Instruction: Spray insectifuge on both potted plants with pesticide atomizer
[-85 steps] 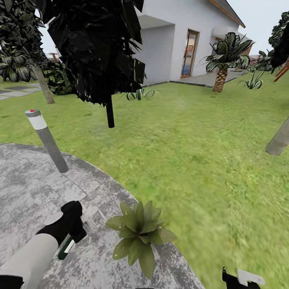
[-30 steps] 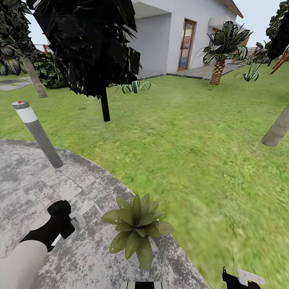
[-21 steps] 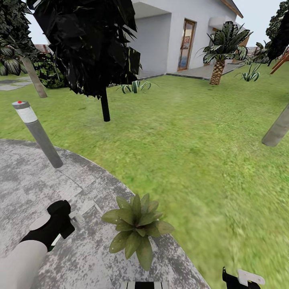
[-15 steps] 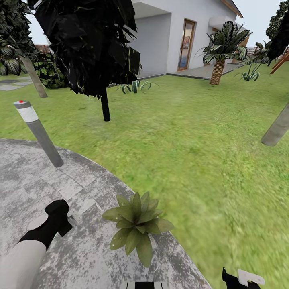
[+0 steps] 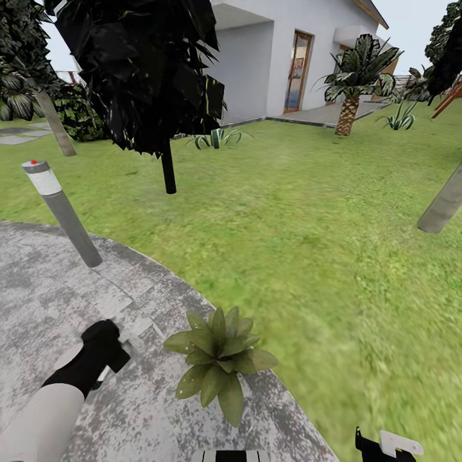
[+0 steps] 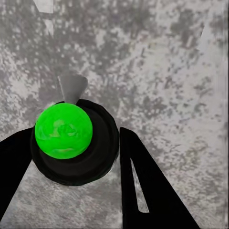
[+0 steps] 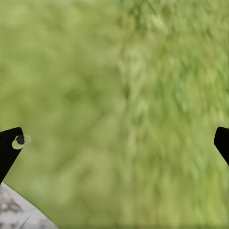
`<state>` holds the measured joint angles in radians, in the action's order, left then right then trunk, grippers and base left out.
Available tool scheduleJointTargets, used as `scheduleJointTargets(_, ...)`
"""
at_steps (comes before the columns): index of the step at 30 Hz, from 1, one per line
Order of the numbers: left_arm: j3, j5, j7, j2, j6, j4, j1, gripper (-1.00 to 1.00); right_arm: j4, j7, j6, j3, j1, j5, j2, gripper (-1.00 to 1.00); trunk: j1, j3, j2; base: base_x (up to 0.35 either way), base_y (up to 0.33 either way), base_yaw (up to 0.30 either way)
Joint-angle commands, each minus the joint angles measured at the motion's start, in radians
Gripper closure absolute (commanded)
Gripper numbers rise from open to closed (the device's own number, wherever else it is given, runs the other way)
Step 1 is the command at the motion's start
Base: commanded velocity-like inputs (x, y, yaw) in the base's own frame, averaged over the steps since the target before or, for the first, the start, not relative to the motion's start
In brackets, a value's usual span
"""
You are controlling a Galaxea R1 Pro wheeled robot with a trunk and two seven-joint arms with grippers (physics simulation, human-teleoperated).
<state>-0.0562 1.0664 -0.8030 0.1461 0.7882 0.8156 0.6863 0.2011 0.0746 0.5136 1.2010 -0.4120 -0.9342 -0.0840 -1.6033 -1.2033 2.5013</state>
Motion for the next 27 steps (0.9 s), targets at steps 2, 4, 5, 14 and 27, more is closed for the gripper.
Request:
scheduleJointTargets(2,-0.010,-0.032,-0.011,0.007,-0.064,-0.001,-0.001,1.00,-0.002,0.007,0.003,0.005,-0.001,-0.011,0.000,-1.00,0.000,-0.001,0.000,0.000,0.000,0.000)
scheduleJointTargets(4,-0.030,-0.054,-0.013,0.019,-0.180,-0.010,-0.002,1.00,-0.002,0.007,0.003,0.005,-0.001,-0.011,0.000,-1.00,0.000,-0.001,0.000,0.000,0.000,0.000)
scheduleJointTargets(5,-0.052,-0.061,-0.017,0.029,-0.248,-0.012,-0.002,1.00,-0.002,0.007,0.003,0.005,-0.001,-0.011,0.000,-1.00,0.000,-0.001,0.000,0.000,0.000,0.000)
scheduleJointTargets(14,-0.132,-0.067,-0.136,0.083,-0.573,-0.130,-0.002,1.00,-0.002,0.007,0.003,0.005,-0.001,-0.011,0.000,-1.00,0.000,-0.001,0.000,0.000,0.000,0.000)
scheduleJointTargets(27,-0.132,-0.069,-0.137,0.087,-0.576,-0.181,-0.002,1.00,-0.002,0.007,0.003,0.003,-0.001,-0.011,0.000,-1.00,0.000,-0.001,0.000,-0.152,-0.092,0.078)
